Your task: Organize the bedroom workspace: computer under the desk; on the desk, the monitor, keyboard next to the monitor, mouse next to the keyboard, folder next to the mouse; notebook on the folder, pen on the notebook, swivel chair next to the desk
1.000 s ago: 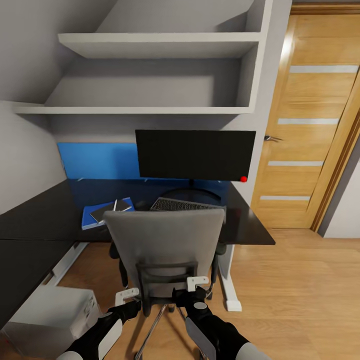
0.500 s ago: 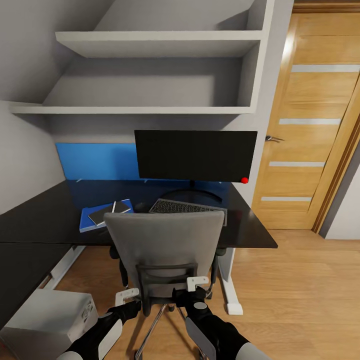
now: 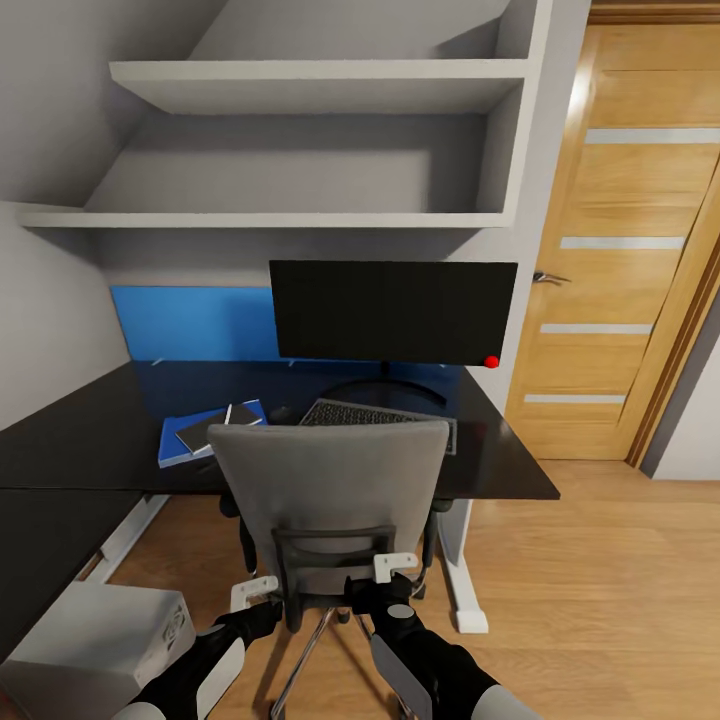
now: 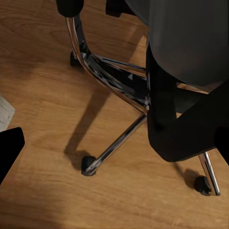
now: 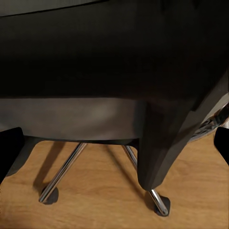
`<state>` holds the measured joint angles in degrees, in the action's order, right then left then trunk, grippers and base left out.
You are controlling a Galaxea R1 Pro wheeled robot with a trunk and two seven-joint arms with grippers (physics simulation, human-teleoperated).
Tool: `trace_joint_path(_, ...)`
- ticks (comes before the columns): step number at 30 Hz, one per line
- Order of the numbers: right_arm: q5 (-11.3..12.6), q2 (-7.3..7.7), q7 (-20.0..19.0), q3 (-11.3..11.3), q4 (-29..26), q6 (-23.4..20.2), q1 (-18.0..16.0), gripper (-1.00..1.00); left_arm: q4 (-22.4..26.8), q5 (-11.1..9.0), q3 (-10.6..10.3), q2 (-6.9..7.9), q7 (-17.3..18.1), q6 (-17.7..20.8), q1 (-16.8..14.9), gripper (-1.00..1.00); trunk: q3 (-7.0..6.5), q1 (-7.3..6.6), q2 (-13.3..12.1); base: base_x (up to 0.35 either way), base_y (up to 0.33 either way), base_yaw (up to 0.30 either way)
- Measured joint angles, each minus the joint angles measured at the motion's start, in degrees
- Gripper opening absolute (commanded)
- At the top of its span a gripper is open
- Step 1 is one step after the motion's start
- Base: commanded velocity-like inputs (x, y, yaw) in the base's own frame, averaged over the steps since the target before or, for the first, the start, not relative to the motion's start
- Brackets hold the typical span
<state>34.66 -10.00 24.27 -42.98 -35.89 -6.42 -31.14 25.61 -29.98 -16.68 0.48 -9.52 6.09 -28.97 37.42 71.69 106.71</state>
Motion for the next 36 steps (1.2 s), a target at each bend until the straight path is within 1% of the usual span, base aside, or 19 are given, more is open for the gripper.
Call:
trace_joint_path(4,0.11,0.0,0.0,-0.03,0.0,0.03,0.0,1.0,0.0,0.0,-0.02,0.0,0.01,-0.02,0.0,1.0,0.0,-0.01,0.0,0.104,0.002,0.0)
trace_joint_path(5,0.57,0.0,-0.08,-0.11,0.03,0.05,0.03,1.0,0.0,0.0,-0.04,0.0,0.0,-0.03,-0.01,1.0,0.01,-0.01,0.0,0.085,0.001,0.0)
trace_joint_path(7,0.0,0.0,-0.01,-0.01,0.0,0.03,0.0,1.0,0.0,0.01,-0.04,0.0,-0.02,-0.02,0.02,1.0,0.0,-0.01,0.0,0.061,0.001,0.0)
trace_joint_path(13,1.02,0.0,-0.01,-0.17,0.08,0.09,0.05,1.0,0.0,0.0,-0.08,0.0,-0.04,-0.02,0.02,1.0,0.02,0.0,0.01,0.024,0.0,0.0)
trace_joint_path(26,1.05,0.0,-0.02,-0.15,0.09,0.07,0.04,1.0,0.0,0.0,-0.04,0.0,-0.04,-0.04,0.02,1.0,0.02,0.0,0.0,0.0,0.0,0.0)
trace_joint_path(28,0.05,0.0,0.0,-0.01,0.0,0.07,-0.01,1.0,0.0,0.01,-0.02,0.0,-0.02,-0.02,0.03,1.0,0.0,0.01,0.0,-0.074,0.0,0.0)
trace_joint_path(29,-0.07,0.0,0.0,0.0,-0.01,0.06,-0.01,1.0,0.0,0.01,-0.02,0.0,-0.02,-0.02,0.03,1.0,0.0,0.01,0.0,-0.152,0.0,0.0)
trace_joint_path(36,-0.07,0.0,-0.09,0.0,0.04,0.01,-0.01,1.0,0.0,0.01,-0.02,0.0,0.06,-0.01,0.0,1.0,0.0,0.03,0.0,-0.254,0.0,0.0)
